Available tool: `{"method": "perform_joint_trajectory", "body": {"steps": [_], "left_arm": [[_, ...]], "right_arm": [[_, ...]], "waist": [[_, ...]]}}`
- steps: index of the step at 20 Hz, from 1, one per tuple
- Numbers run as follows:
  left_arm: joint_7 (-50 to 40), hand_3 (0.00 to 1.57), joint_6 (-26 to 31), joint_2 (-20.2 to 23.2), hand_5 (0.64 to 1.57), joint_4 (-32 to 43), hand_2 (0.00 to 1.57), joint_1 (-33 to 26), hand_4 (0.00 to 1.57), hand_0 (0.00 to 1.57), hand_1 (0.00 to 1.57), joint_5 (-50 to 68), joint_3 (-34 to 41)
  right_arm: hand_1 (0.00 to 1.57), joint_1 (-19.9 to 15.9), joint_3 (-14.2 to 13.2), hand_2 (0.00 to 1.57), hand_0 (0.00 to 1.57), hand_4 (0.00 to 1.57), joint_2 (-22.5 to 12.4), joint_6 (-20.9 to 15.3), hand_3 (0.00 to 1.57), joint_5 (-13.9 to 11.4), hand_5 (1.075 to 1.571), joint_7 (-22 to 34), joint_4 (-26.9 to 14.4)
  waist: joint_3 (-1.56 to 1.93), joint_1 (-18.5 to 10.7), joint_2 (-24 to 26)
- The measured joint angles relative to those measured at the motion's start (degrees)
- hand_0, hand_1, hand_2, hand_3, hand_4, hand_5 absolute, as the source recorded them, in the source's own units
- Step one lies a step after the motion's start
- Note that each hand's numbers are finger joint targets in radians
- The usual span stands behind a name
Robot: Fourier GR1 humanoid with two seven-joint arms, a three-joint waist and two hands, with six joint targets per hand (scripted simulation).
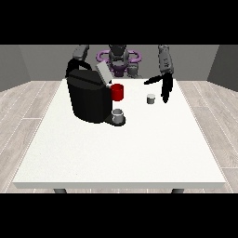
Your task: Insert the coffee pod into the coffee machine and close the lid
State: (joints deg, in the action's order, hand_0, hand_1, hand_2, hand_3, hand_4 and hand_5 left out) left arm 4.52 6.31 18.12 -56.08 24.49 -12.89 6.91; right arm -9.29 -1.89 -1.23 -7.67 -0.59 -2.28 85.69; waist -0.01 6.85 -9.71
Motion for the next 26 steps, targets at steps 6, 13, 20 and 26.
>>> {"method": "perform_joint_trajectory", "body": {"steps": [6,13,20,26], "left_arm": [[1.58,0.35,-1.62,-0.76,1.571,4.71,0.72,1.11,0.0,0.65,0.65,-4.34,-2.13],[1.13,0.47,-2.72,0.65,1.571,9.91,0.72,3.07,0.0,0.58,0.58,-8.74,-3.23],[4.0,0.55,-5.74,2.28,1.571,14.51,0.81,5.3,0.0,0.67,0.67,-14.08,-4.64],[6.5,0.74,-11.02,1.04,1.571,16.89,0.97,6.4,0.39,0.84,0.84,-17.45,-4.91]], "right_arm": [[0.0,-1.48,-1.1,0.0,0.0,0.41,-0.92,-0.38,0.0,-0.35,1.571,0.94,-3.67],[0.0,-1.63,-0.49,0.0,0.0,0.43,-0.49,-1.4,0.0,-0.57,1.571,-0.31,-5.61],[0.0,-2.34,0.26,0.0,0.0,0.53,-0.24,-1.36,0.0,-0.77,1.571,-1.32,-6.41],[0.0,-3.4,-0.47,0.0,0.0,0.5,-0.19,-1.77,0.0,-0.29,1.571,-0.92,-7.35]], "waist": [[0.01,-1.01,1.04],[-0.01,-0.56,1.28],[0.0,0.59,-0.35],[0.0,0.44,0.09]]}}
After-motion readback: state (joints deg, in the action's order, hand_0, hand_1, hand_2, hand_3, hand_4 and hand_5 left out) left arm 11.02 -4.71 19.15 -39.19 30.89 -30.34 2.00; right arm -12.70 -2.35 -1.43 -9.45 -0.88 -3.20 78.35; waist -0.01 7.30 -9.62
